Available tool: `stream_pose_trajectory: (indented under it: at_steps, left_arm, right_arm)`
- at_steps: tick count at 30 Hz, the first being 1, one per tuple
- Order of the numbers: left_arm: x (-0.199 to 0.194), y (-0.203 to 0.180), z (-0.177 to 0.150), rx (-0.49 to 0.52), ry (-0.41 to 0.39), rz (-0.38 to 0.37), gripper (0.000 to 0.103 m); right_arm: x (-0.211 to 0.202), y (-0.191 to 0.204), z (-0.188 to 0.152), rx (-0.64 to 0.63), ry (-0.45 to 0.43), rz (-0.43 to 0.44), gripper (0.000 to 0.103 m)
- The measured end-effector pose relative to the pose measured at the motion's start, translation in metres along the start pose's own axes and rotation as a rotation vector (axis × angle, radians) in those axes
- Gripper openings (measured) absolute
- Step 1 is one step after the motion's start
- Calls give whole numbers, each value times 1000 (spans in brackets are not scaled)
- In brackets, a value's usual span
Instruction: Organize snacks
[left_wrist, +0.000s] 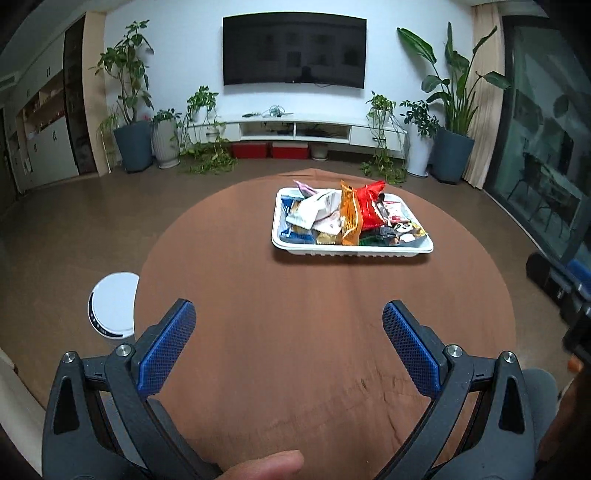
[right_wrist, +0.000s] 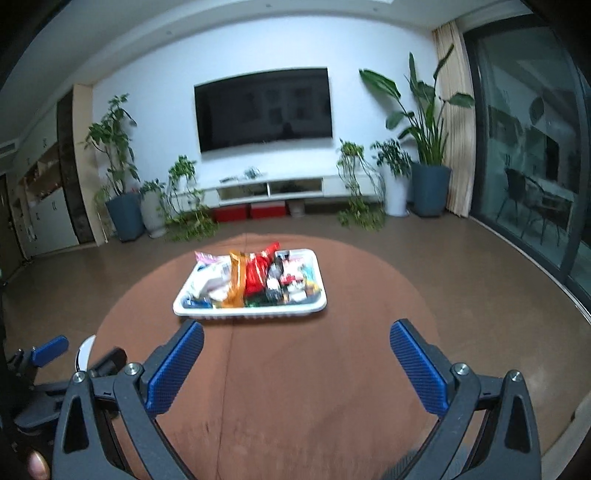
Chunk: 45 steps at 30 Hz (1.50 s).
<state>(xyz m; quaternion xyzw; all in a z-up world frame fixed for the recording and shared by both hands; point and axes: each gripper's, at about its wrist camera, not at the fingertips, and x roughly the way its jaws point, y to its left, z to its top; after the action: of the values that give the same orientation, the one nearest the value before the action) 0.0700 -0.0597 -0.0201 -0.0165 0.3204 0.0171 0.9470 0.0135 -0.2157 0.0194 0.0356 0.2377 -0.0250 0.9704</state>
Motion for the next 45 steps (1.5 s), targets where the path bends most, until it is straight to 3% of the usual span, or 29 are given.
stream_pose_trajectory:
  at_steps: [18, 45]
  left_arm:
    - [30, 10, -12, -14, 79, 4, 103]
    - [39, 10, -16, -10, 91, 1, 103]
  right_arm:
    - [8, 16, -23, -42, 86, 0, 103]
    - [15, 16, -27, -50, 135, 0, 103]
